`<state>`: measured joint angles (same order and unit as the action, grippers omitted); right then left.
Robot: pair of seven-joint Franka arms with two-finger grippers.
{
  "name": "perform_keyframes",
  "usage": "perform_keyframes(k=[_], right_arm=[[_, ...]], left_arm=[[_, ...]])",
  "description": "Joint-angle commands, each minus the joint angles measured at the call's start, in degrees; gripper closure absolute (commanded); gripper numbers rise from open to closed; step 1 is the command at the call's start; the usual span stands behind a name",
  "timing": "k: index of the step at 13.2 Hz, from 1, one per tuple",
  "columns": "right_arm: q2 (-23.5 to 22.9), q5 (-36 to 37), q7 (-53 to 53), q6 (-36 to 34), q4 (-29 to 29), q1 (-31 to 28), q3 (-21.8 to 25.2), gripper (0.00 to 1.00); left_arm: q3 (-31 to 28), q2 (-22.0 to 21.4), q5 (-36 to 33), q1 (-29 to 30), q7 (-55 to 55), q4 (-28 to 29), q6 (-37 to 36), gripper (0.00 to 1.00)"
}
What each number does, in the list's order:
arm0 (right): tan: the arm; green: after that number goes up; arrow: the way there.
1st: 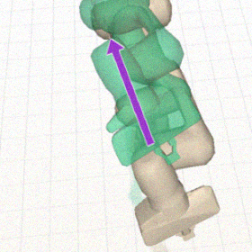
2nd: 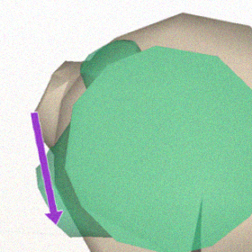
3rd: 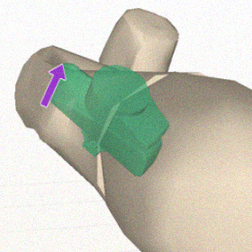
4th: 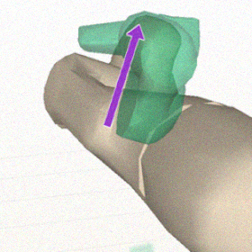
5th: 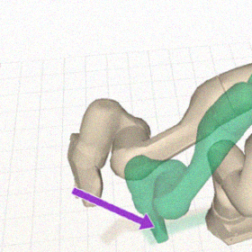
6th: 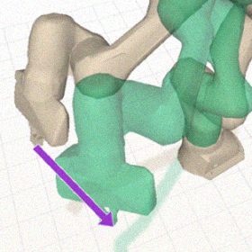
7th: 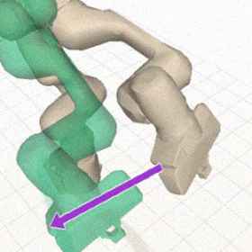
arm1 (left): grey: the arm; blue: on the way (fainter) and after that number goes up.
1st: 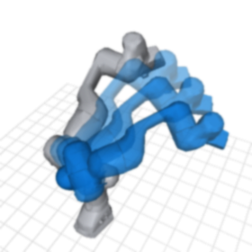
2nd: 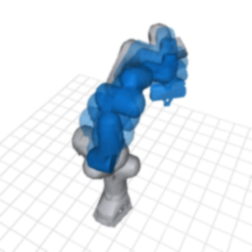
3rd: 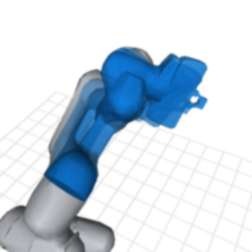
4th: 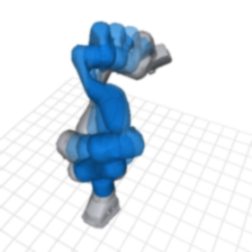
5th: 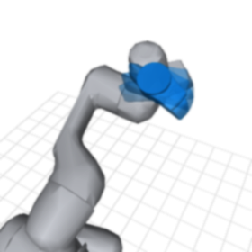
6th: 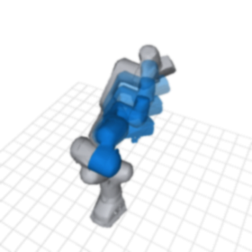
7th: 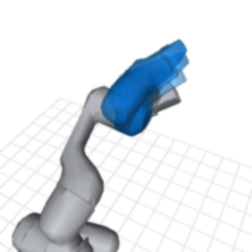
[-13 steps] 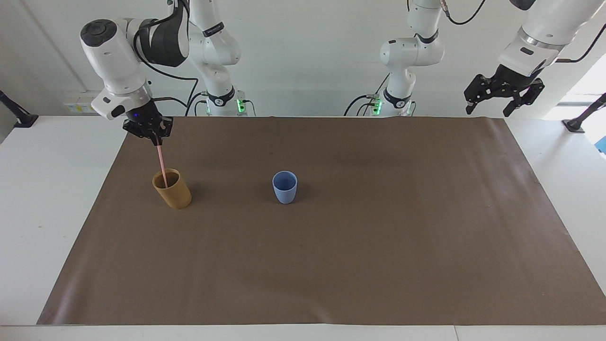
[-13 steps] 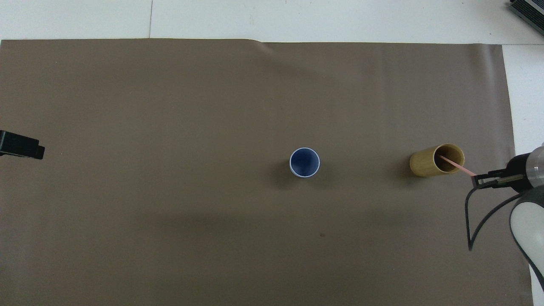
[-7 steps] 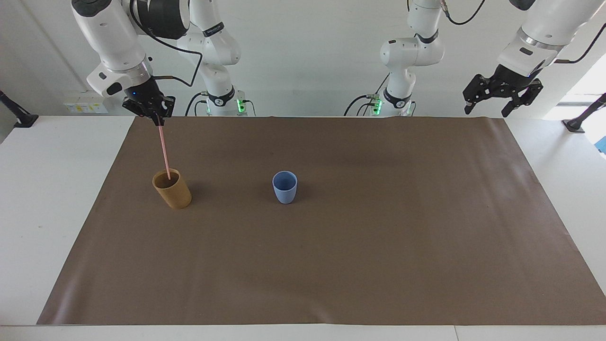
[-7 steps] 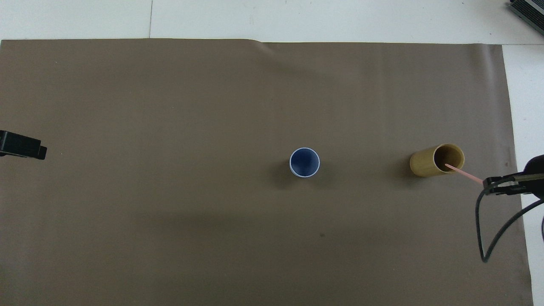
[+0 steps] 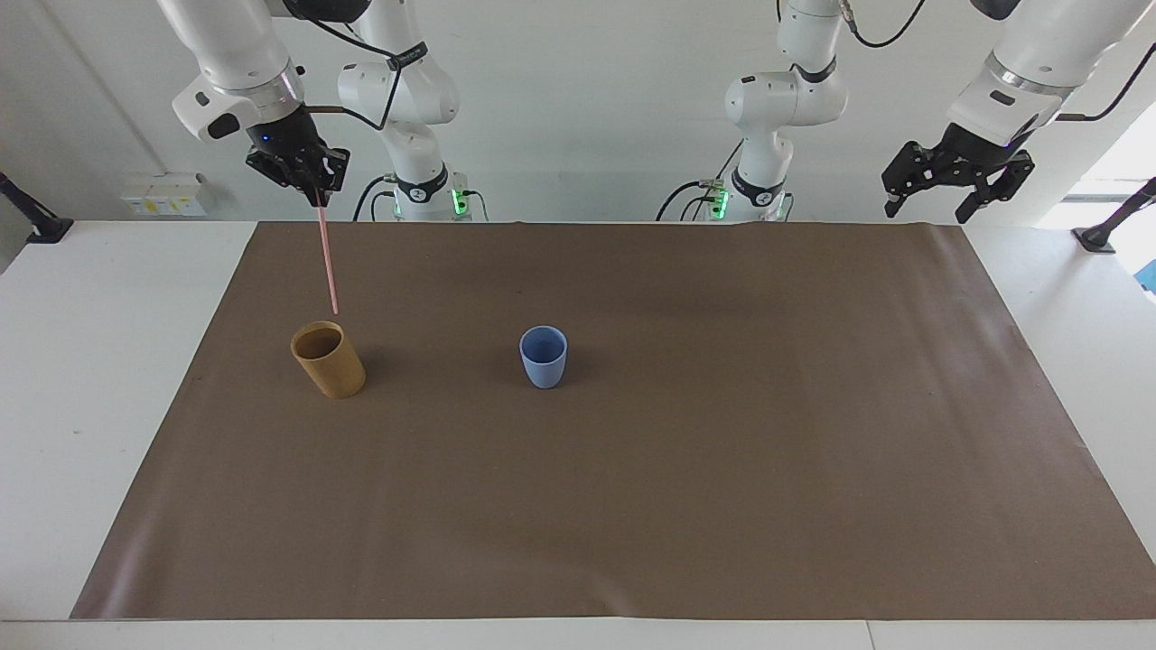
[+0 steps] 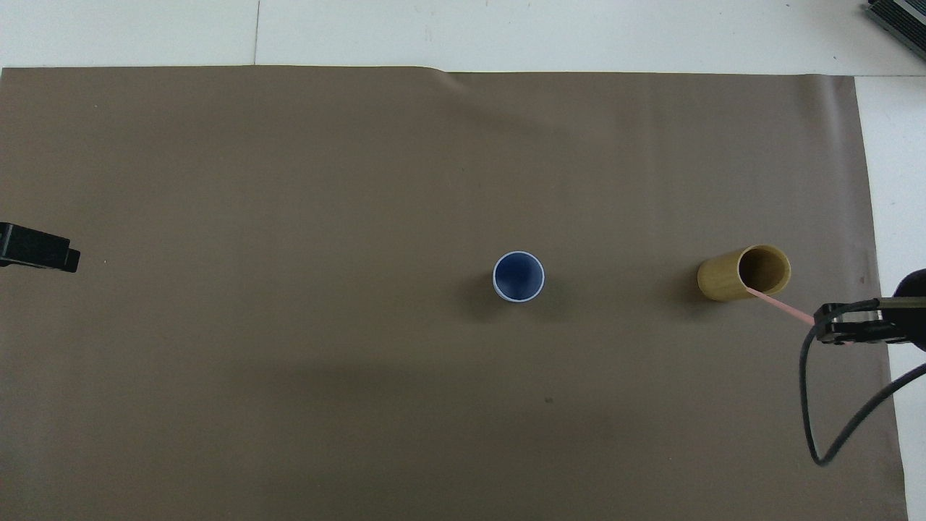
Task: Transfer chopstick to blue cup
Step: 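Carry the pink stick with the right gripper over the blue cup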
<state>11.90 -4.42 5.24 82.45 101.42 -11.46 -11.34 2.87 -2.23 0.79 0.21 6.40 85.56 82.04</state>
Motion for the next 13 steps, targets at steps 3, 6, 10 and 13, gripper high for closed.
perform_keyframes(k=[3,6,10,13], right_arm=[[-0.13,-15.15,23.16,1.73,-0.78,-0.23,-3.23,1.0],[-0.13,-24.72,43.13,8.41,-0.78,0.3,-8.42,1.0],[-0.39,-28.01,52.83,14.81,-0.08,4.68,-9.14,1.0],[-2.85,-26.78,59.34,21.06,0.44,7.14,-9.23,1.0]], left_arm=[[0.12,-0.76,0.53,0.41,0.37,0.4,-0.92,0.0],[0.12,-0.76,0.53,0.41,0.37,0.4,-0.92,0.0],[0.12,-0.76,0.53,0.41,0.37,0.49,-0.92,0.0],[0.12,-0.76,0.53,0.41,0.37,0.4,-0.92,0.0]])
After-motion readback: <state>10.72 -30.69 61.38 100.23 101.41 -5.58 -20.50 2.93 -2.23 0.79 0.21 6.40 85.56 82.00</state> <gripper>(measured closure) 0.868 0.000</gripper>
